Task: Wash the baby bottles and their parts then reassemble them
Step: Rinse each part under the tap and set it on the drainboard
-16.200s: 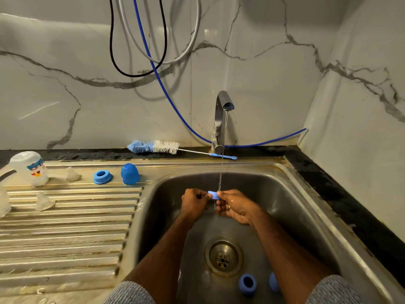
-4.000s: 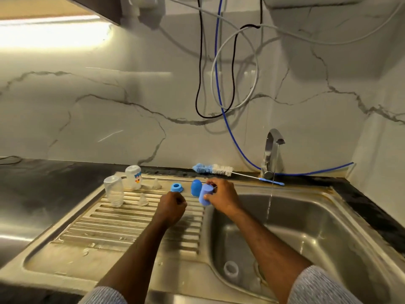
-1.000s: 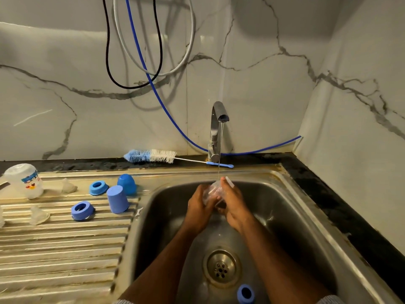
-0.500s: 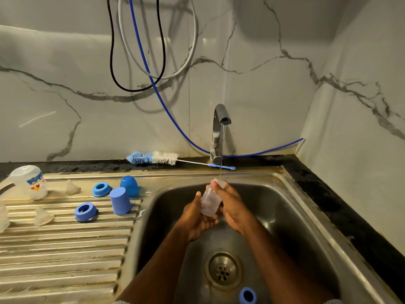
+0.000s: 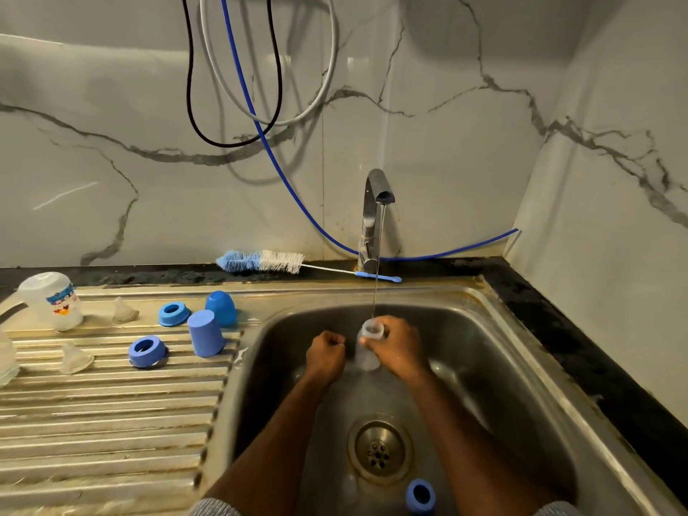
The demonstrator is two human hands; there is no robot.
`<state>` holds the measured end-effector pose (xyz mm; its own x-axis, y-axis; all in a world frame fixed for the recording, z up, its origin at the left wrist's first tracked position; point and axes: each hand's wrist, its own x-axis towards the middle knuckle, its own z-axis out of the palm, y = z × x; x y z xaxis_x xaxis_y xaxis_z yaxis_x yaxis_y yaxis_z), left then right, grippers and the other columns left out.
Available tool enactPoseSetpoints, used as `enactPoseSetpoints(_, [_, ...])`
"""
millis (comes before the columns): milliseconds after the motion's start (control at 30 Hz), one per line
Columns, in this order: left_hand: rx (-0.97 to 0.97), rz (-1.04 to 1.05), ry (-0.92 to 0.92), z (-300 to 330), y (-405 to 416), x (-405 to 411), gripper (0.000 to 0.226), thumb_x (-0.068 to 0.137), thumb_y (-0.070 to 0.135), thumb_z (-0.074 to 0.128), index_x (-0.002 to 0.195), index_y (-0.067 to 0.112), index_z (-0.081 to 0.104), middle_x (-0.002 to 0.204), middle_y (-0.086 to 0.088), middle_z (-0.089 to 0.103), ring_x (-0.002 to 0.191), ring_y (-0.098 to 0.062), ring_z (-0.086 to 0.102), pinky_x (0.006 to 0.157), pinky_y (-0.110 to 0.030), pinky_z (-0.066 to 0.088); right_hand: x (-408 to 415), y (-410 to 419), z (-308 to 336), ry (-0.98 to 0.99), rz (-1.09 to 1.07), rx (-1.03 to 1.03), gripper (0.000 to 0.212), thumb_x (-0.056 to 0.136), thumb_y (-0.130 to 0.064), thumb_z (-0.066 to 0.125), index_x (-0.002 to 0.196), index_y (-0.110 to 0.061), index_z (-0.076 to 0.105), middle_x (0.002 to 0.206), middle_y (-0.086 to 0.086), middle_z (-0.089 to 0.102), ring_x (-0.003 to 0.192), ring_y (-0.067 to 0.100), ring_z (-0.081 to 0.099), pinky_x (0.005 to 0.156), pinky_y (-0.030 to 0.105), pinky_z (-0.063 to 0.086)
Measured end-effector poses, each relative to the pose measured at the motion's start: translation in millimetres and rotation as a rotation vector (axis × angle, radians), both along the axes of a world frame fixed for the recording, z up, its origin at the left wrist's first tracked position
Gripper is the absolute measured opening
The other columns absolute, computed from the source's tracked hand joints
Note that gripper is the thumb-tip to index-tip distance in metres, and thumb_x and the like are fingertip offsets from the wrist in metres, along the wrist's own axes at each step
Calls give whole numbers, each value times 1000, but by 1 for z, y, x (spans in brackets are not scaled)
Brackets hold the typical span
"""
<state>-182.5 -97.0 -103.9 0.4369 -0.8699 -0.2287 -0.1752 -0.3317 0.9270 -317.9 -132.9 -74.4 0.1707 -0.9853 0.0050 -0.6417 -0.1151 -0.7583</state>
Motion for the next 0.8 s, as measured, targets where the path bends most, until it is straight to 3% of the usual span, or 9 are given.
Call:
enactPoseSetpoints(67, [-2,-5,1,-1,0,0,15,98,14,55,109,12,65,109,-13,67,103,-30,64,96,-49,55,2,1,-1,-7,32,122,16,82,-32,80,93,-22,76,91,-1,76,89,16,70,89,41,58])
enactPoseSetpoints(167, [18,-15,-18,-1,1,-1,15,99,19,55,109,13,66,109,-12,67,103,-31,64,94,-46,54,-2,-3,-2,121,-53,45,24,84,-42,72,96,-22,76,93,-2,75,89,18,69,82,34,56])
enactPoseSetpoints(267, [19,-35,-28,0,1,-1,15,99,19,56,108,12,67,108,-13,67,102,-30,64,91,-44,55,0,-1,-5,173,57,129,24,81,-42,76,88,-19,77,91,1,75,88,18,69,81,35,56])
enactPoseSetpoints(400, [24,-35,-47,0,2,-2,17,101,19,54,109,10,66,109,-14,67,98,-28,62,91,-44,55,1,0,-7,263,-7,37,31,80,-45,77,101,-21,74,98,1,73,94,20,68,83,34,56])
enactPoseSetpoints(500, [30,-39,-51,2,2,-2,19,101,18,55,112,7,67,111,-16,67,105,-33,64,94,-45,54,1,0,-7,251,7,117,32,81,-49,76,86,-18,74,83,0,71,81,17,67,68,28,51])
enactPoseSetpoints(600, [39,-56,-68,4,3,-3,21,101,18,54,114,7,66,114,-16,66,108,-33,63,94,-44,53,0,-1,-7,241,-42,14,34,83,-49,74,102,-20,73,100,1,72,95,21,67,79,31,53])
enactPoseSetpoints(667, [37,-65,-74,5,4,-3,21,101,17,53,114,6,67,114,-17,67,108,-34,63,94,-44,53,1,-2,-9,228,13,46,27,82,-46,76,90,-21,74,89,-1,73,86,17,68,73,28,51])
enactPoseSetpoints(733, [38,-74,-77,3,4,-2,20,101,17,54,113,7,67,113,-17,67,106,-33,63,93,-44,54,2,-1,-10,241,-3,87,36,81,-55,74,74,-20,71,73,-2,70,74,16,66,66,27,50])
enactPoseSetpoints(800, [46,-77,-73,4,5,-2,19,101,19,54,113,10,66,113,-14,66,100,-27,62,92,-43,54,3,-2,-12,266,-62,23,32,82,-54,72,87,-23,71,85,-3,71,84,18,67,75,33,56])
